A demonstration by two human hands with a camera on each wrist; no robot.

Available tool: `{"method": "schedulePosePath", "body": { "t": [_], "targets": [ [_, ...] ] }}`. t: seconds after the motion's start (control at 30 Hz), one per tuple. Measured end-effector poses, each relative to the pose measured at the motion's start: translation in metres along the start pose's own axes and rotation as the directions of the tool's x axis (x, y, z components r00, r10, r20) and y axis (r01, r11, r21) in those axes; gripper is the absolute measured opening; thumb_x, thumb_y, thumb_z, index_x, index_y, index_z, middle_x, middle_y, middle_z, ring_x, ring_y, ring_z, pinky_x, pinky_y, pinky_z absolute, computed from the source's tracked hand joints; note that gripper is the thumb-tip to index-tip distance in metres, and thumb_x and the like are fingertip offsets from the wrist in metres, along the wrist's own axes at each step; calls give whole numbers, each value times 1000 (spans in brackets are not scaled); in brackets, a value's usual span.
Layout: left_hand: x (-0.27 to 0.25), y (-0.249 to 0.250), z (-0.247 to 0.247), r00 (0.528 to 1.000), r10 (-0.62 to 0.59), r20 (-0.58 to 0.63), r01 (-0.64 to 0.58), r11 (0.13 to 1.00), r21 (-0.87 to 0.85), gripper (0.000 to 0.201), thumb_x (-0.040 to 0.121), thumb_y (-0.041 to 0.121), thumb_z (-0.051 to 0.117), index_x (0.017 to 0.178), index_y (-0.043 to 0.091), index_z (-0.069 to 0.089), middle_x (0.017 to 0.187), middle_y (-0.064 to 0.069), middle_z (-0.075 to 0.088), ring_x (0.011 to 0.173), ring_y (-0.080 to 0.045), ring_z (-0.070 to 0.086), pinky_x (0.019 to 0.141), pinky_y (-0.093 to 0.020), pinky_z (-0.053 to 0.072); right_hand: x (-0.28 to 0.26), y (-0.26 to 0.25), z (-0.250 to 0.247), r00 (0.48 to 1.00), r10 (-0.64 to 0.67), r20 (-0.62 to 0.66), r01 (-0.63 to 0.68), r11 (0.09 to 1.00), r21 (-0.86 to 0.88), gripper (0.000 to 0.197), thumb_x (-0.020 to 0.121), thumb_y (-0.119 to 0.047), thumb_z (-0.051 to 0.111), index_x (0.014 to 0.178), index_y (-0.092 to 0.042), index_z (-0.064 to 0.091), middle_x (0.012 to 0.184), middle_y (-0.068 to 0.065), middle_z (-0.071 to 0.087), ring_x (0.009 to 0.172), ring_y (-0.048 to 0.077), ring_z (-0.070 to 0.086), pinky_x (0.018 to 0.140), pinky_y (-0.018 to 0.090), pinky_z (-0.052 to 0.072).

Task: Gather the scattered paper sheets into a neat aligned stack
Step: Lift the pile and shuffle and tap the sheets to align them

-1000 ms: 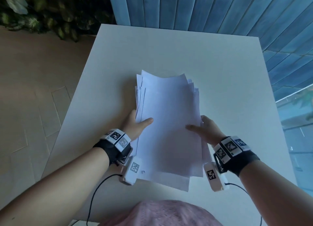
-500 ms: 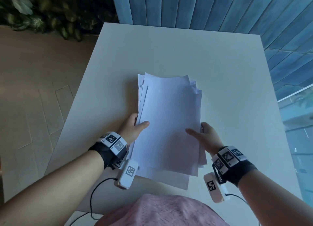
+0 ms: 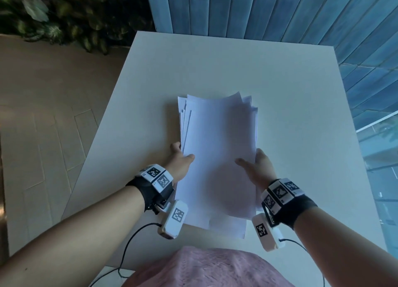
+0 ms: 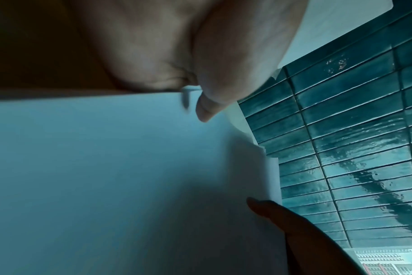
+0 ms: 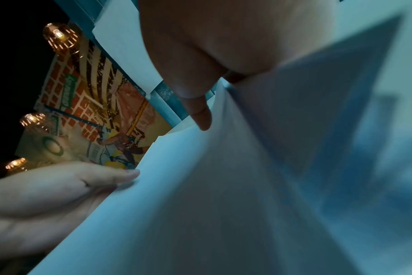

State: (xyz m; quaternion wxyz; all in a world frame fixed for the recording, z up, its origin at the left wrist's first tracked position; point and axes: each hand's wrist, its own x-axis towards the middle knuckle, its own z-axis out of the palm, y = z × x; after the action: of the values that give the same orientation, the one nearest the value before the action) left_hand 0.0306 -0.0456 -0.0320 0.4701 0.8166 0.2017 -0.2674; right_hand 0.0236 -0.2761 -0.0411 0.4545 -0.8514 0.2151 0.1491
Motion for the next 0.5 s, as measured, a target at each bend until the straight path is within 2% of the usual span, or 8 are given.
{"method": "schedulePosePath", "body": {
  "t": [0.07,0.17,0.23,0.3,0.33,0.4,0.47,0.5],
  "targets": [
    [1,0,2,999,-11,-45,9,999,-39,60,96,27,48,145,13,15,117,-5,46,102,-24,49,87,-33,41,1,-2,2,999,22,-25,-21,1000,23,26,84,-22,65,99,-2,57,89,12,62,81,27,59,71,35,46],
    [6,0,-1,998,-31,-50,30,999,-22,48,95,23,47,137,8,30,123,-11,53,111,-32,54,98,-41,45,4,2,-1,996,90,-7,-89,987,133,19,82,-13,67,96,-2,61,87,13,65,79,28,62,69,35,48],
    [6,5,-1,999,22,-32,-24,999,-49,33,97,15,44,128,6,39,121,-7,51,112,-27,51,95,-34,40,2,0,-6,998,58,31,-63,985,164,14,83,-7,67,95,-5,61,87,11,66,81,27,63,72,34,50],
    [2,15,-4,990,120,-68,-127,987,-103,23,95,11,45,118,14,43,111,0,51,102,-20,48,88,-29,37,-1,-9,-15,1000,-6,30,-1,977,211,8,82,-3,67,86,-9,63,81,8,67,77,26,63,73,36,52],
    [-1,23,-8,980,175,-96,-185,976,-115,19,94,12,48,112,17,44,107,1,52,98,-19,48,86,-30,38,-1,-16,-21,999,-42,0,41,970,238,12,81,-1,67,82,-12,63,77,5,67,74,25,63,71,36,53],
    [-7,40,-19,949,282,-139,-300,946,-127,13,89,12,52,101,10,46,99,-5,57,89,-23,52,83,-35,43,-3,-35,-38,989,-119,-83,137,953,270,18,81,-1,67,78,-18,62,72,-1,65,69,22,61,63,31,51],
    [-14,62,-32,908,376,-186,-404,904,-143,19,83,10,56,99,5,48,92,-11,60,83,-25,54,81,-37,47,-4,-56,-56,960,-222,-168,263,922,283,16,82,-3,66,81,-18,62,76,3,67,71,22,60,64,30,49],
    [-18,75,-40,884,418,-208,-451,880,-149,23,80,9,58,101,7,50,95,-13,64,86,-26,58,84,-39,50,-5,-68,-65,940,-276,-200,325,901,288,12,83,-4,65,84,-15,61,81,9,68,74,24,60,66,33,49]
  ]
}}
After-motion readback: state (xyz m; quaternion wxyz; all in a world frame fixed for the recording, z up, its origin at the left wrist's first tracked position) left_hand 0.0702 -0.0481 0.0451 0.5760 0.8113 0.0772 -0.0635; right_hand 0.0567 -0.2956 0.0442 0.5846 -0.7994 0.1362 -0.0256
